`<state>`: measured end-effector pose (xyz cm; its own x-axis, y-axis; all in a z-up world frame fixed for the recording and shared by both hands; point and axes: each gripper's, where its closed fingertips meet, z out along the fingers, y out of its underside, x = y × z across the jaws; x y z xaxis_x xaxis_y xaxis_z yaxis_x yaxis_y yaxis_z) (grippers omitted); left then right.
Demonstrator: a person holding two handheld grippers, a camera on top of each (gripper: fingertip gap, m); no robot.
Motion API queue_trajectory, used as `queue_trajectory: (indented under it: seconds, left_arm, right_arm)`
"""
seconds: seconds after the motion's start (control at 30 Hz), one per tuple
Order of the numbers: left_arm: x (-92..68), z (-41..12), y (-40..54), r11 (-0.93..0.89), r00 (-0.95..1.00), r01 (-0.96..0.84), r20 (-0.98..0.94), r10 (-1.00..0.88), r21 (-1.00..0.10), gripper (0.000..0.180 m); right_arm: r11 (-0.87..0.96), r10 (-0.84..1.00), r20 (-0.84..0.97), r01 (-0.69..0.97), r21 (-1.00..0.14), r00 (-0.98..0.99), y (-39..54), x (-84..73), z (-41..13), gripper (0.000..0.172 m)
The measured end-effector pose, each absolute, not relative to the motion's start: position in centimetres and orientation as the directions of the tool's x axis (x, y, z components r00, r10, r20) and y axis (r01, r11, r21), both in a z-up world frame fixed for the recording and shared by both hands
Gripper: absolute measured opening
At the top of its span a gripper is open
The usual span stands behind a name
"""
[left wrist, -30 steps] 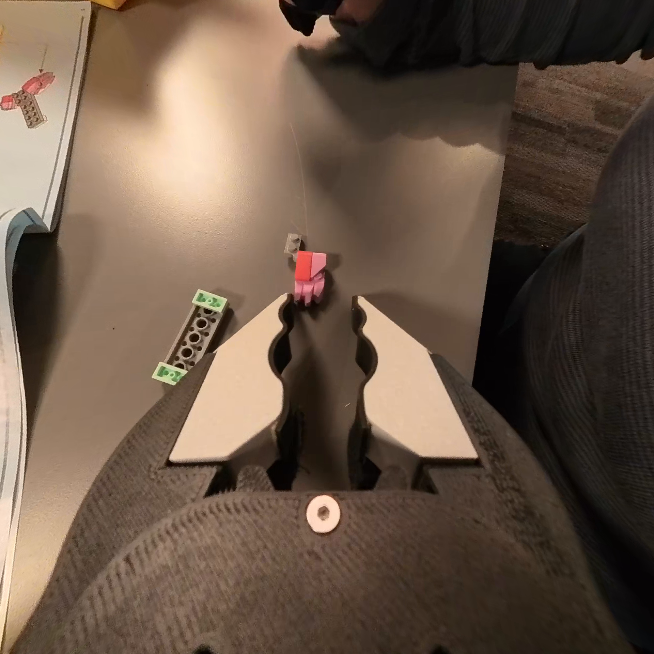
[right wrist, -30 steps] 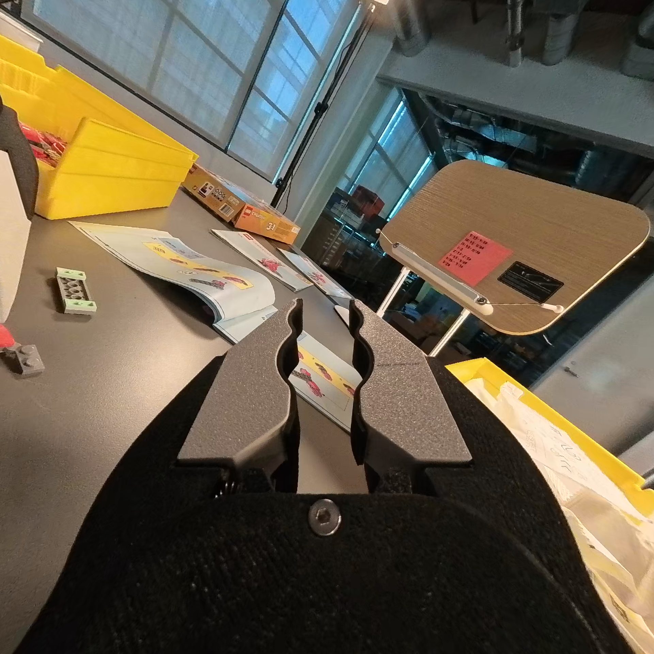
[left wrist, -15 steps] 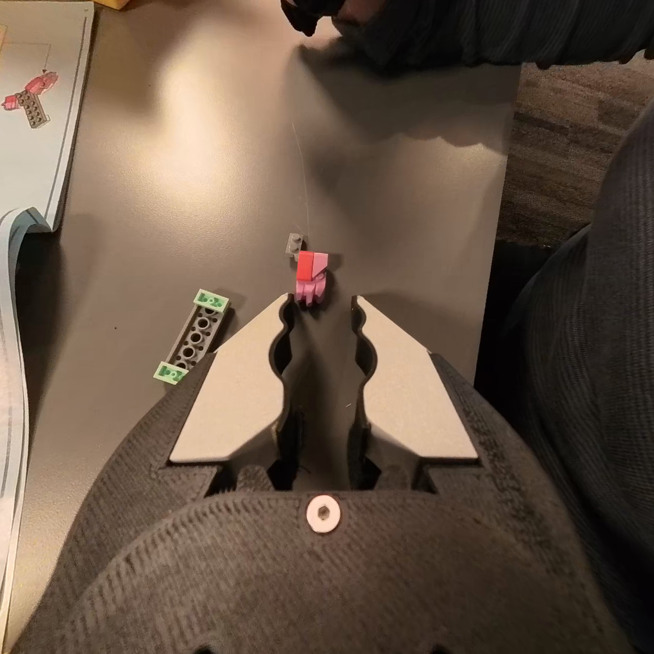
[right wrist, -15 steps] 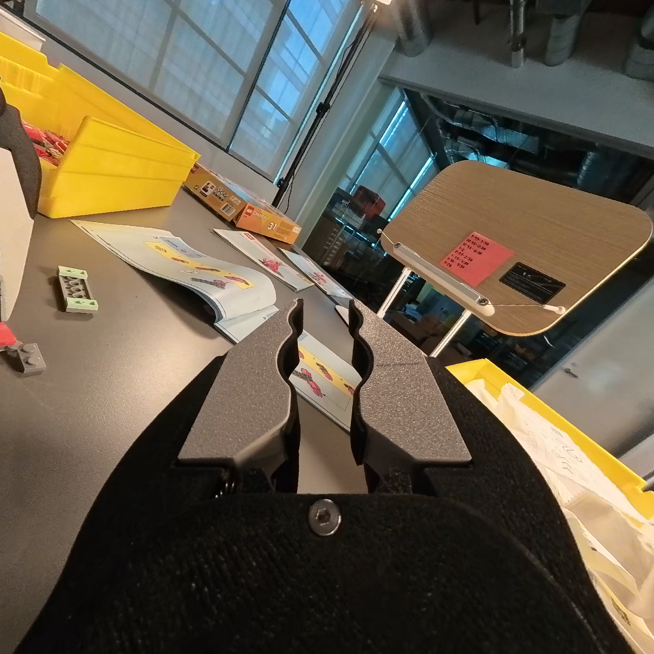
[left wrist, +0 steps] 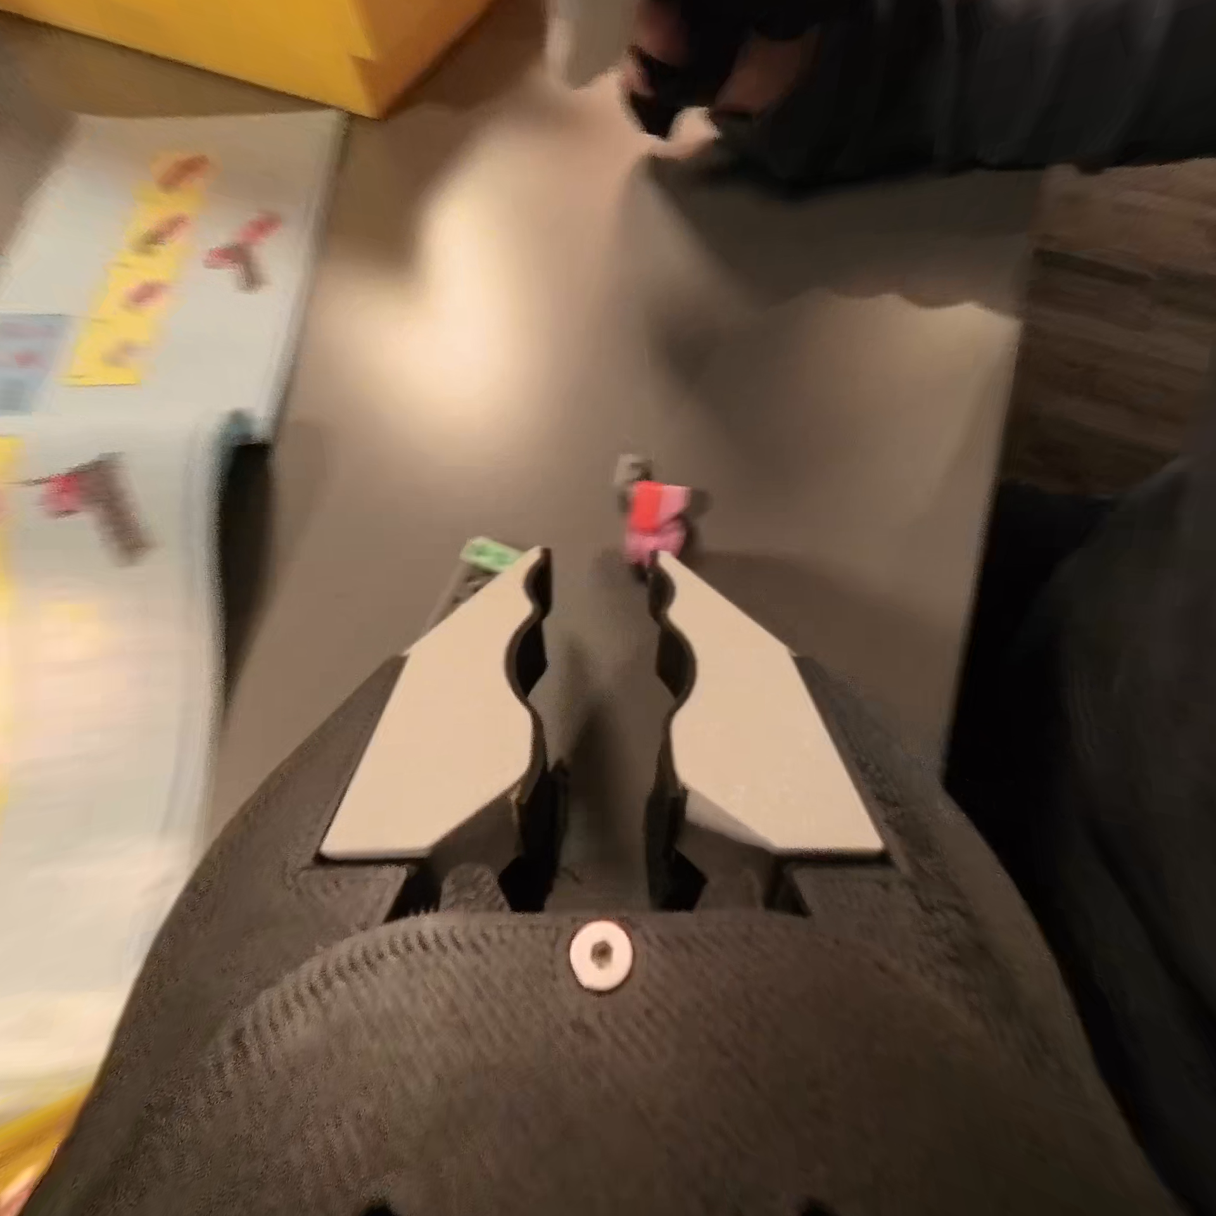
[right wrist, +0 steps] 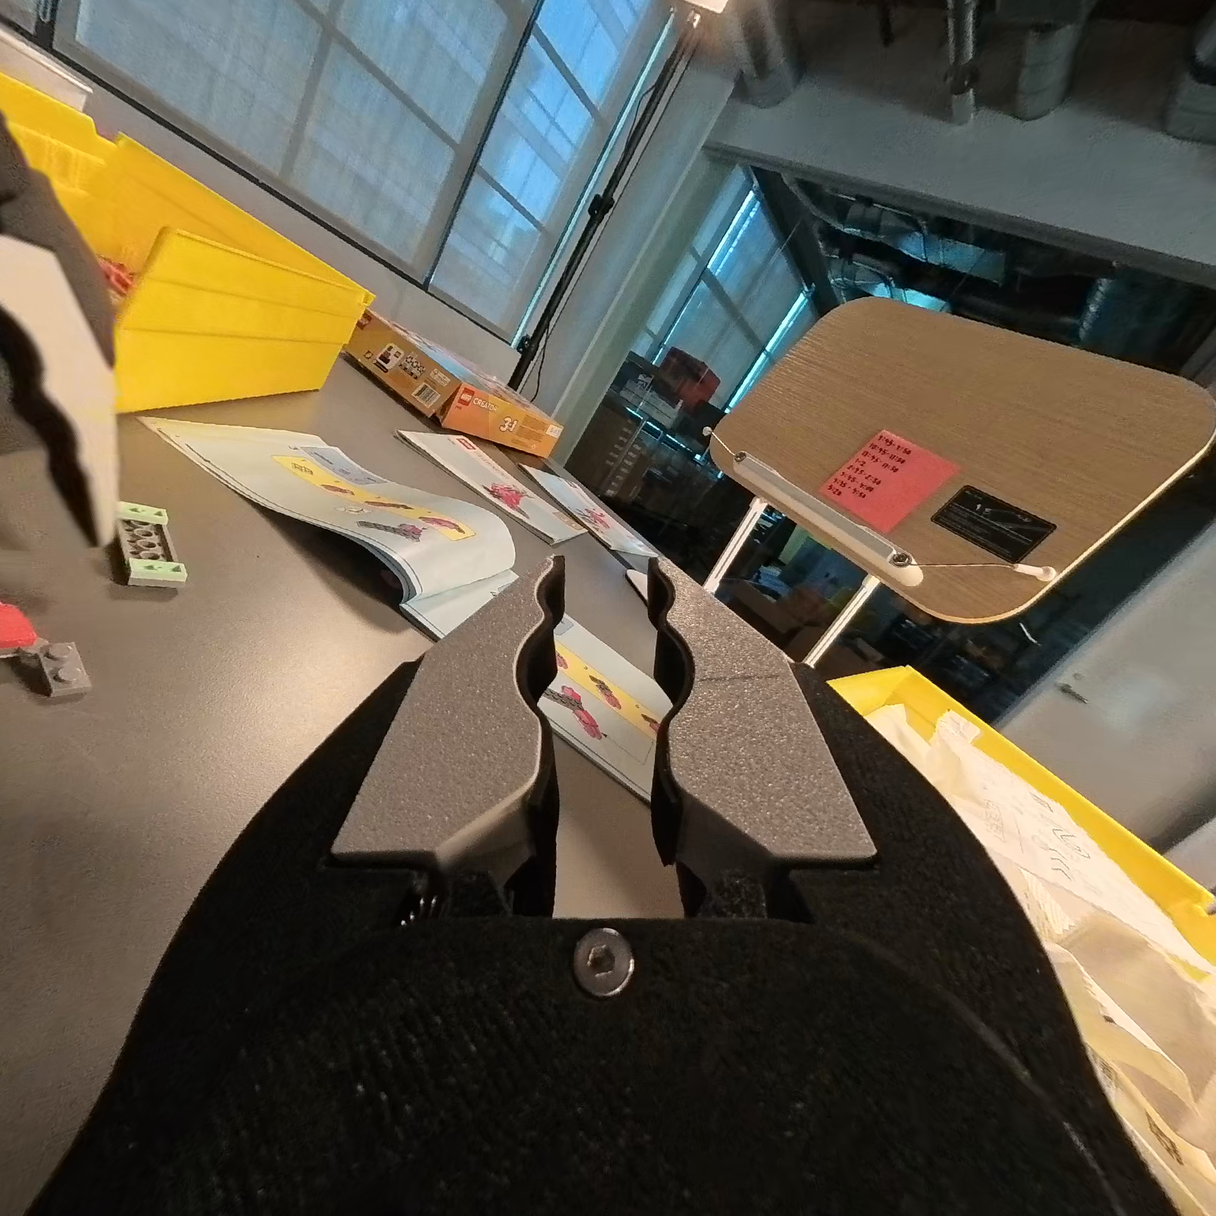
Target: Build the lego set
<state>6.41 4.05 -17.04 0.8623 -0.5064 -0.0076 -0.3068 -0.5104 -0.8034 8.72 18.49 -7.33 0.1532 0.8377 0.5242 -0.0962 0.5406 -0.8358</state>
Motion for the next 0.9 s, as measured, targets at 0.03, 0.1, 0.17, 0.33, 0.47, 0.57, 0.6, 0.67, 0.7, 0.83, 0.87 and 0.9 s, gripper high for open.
queue_trajectory:
  seconds: [0.03,0.1,0.17,0.33,0.47,0.57,0.6,0.67,0.7,0.83,0.87,0.9]
  left_arm:
    - [5.3,-16.6,4.5,-0.512,0.884,-0.309,-0.044,-0.465,-0.801,0.023]
    - [4.3,-15.6,5.0,-0.514,0.893,-0.309,-0.058,-0.446,-0.800,0.027]
    - [3.6,-15.3,5.4,-0.545,0.891,-0.341,-0.079,-0.447,-0.766,0.033]
    - [2.2,-17.7,5.4,-0.689,0.870,-0.443,-0.089,-0.485,-0.574,0.040]
    - [1.9,-18.4,5.0,-0.715,0.827,-0.539,-0.117,-0.550,-0.446,0.038]
    - [2.1,-18.7,4.4,-0.744,0.818,-0.546,-0.054,-0.573,-0.385,0.029]
    - [2.3,-18.7,4.2,-0.751,0.816,-0.545,-0.027,-0.578,-0.374,0.024]
    - [2.6,-18.8,4.0,-0.750,0.806,-0.552,-0.003,-0.592,-0.364,0.015]
    - [2.6,-18.8,4.0,-0.741,0.800,-0.564,-0.017,-0.600,-0.364,0.015]
    - [1.7,-18.0,6.8,-0.643,0.781,-0.618,-0.260,-0.568,-0.451,0.015]
    - [1.6,-17.1,7.9,-0.582,0.763,-0.644,-0.361,-0.536,-0.497,0.015]
    - [1.8,-16.1,8.8,-0.502,0.730,-0.682,-0.455,-0.510,-0.532,0.014]
  right_arm:
    - [0.540,0.838,0.523,-0.097,-0.836,0.152,18.5,8.7,-7.3,0.023]
    - [0.538,0.840,0.522,-0.095,-0.838,0.148,18.5,8.6,-7.4,0.023]
    - [0.536,0.841,0.520,-0.095,-0.839,0.148,18.5,8.6,-7.4,0.023]
    - [0.530,0.845,0.516,-0.091,-0.843,0.141,18.5,8.6,-7.5,0.023]
    - [0.499,0.865,0.491,-0.071,-0.864,0.101,18.2,8.4,-7.9,0.016]
    - [0.473,0.880,0.468,-0.068,-0.878,0.081,18.2,8.4,-8.0,0.015]
    - [0.465,0.884,0.461,-0.066,-0.883,0.075,18.2,8.4,-8.1,0.015]
    - [0.460,0.888,0.458,-0.061,-0.886,0.047,17.9,8.2,-8.2,0.015]
    - [0.477,0.879,0.476,-0.054,-0.877,0.015,17.4,8.1,-8.5,0.015]
    - [0.442,0.879,0.431,0.014,-0.897,-0.203,14.3,7.3,-10.1,0.013]
    - [0.353,0.908,0.325,0.065,-0.933,-0.266,13.7,7.0,-10.7,0.016]
    - [0.253,0.926,0.204,0.122,-0.960,-0.317,13.2,6.8,-11.1,0.019]
